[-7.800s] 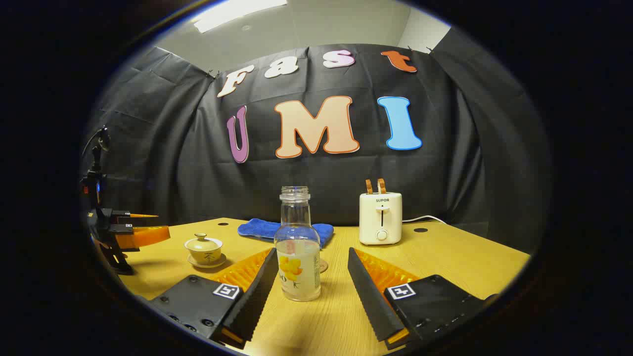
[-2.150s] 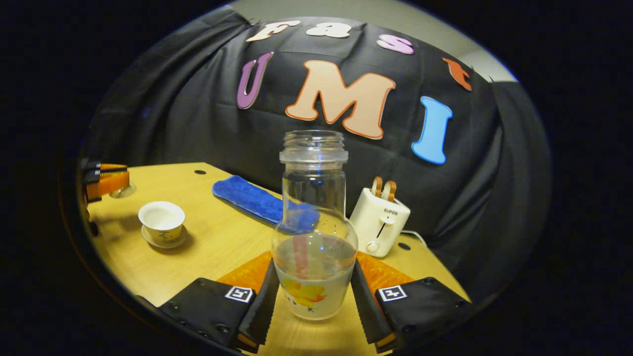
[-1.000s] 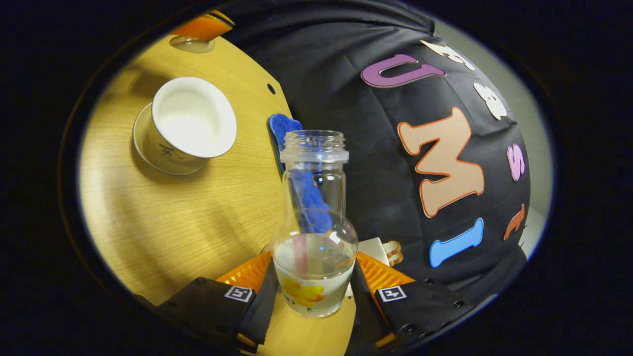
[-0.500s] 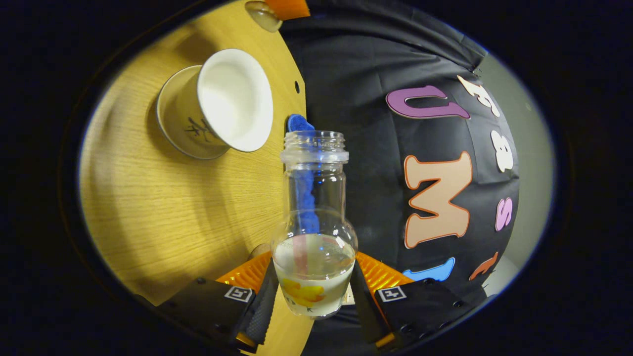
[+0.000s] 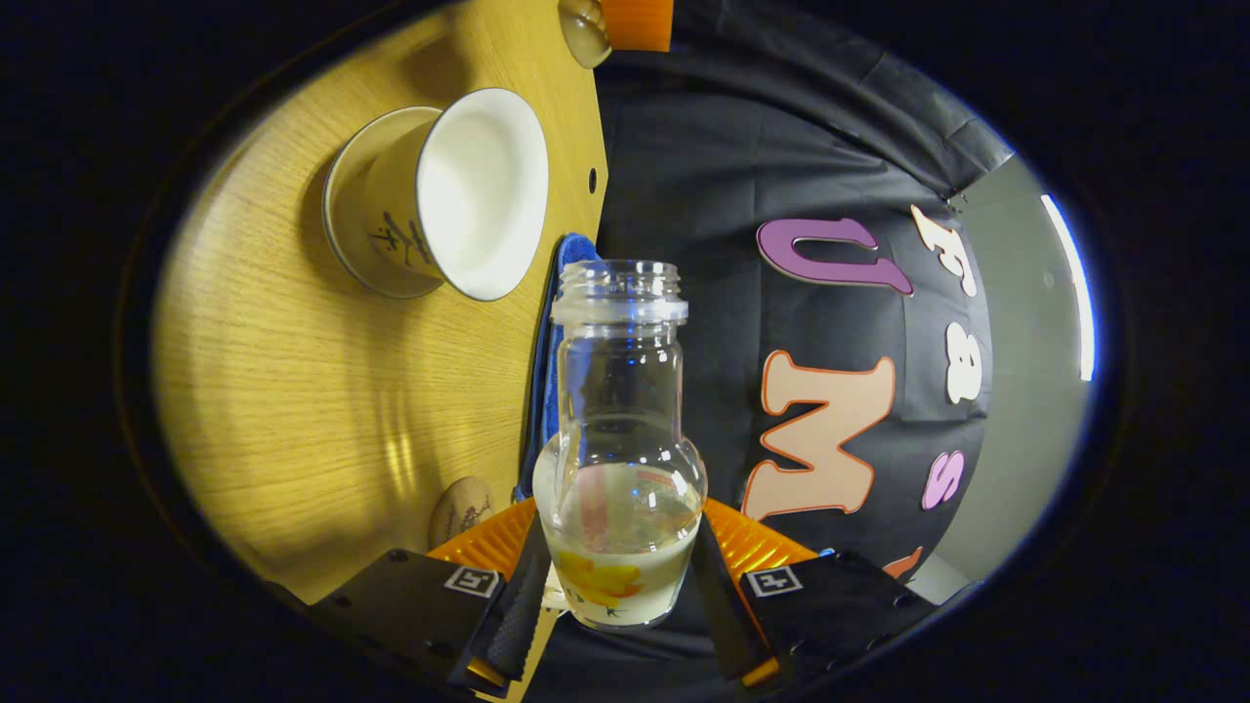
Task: Open the teacup lid with one hand, grasp the water bottle and pour water into the teacup with the other hand; after pouring, place the water bottle on the coaster and then close the teacup lid.
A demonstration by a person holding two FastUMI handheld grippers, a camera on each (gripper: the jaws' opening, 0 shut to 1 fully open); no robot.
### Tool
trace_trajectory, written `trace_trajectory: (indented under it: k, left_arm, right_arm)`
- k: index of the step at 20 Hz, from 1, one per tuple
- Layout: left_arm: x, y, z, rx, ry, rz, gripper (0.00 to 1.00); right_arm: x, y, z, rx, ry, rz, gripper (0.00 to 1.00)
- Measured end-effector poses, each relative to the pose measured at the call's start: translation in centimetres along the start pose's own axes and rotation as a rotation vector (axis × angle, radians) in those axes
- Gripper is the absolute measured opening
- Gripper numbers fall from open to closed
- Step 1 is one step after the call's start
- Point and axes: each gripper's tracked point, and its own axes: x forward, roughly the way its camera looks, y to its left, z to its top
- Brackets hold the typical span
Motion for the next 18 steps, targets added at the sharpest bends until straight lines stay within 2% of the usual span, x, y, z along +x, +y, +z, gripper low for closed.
trace_trajectory:
  k: [4, 9, 11, 12, 15, 17, 18]
  left_arm:
    - [0.0, 0.0, -0.1, 0.000, -0.001, 0.000, 0.27]
    - [0.0, 0.1, 0.0, -0.001, -0.002, 0.000, 0.27]
    - [0.0, 0.1, 0.0, 0.000, -0.002, 0.003, 0.27]
    - [0.1, 0.1, 0.0, -0.001, -0.002, 0.004, 0.27]
    - [0.1, 0.1, 0.0, -0.001, -0.002, 0.008, 0.27]
    - [0.0, 0.2, 0.0, -0.001, -0.002, 0.013, 0.27]
    - [0.1, 0.2, -0.1, 0.000, -0.002, 0.015, 0.27]
  right_arm:
    - [0.1, -1.0, 0.3, -0.030, -0.012, -0.014, 0.74]
    - [0.1, -2.4, 0.9, -0.129, -0.045, -0.092, 0.77]
    - [0.1, -2.7, 1.0, -0.142, -0.051, -0.104, 0.74]
    - [0.1, -2.8, 1.1, -0.150, -0.053, -0.111, 0.77]
    - [0.1, -4.0, 1.3, -0.181, -0.059, -0.151, 0.75]
    - [0.2, -4.4, 1.1, -0.166, -0.057, -0.156, 0.77]
    - [0.2, -4.7, 1.0, -0.159, -0.055, -0.159, 0.74]
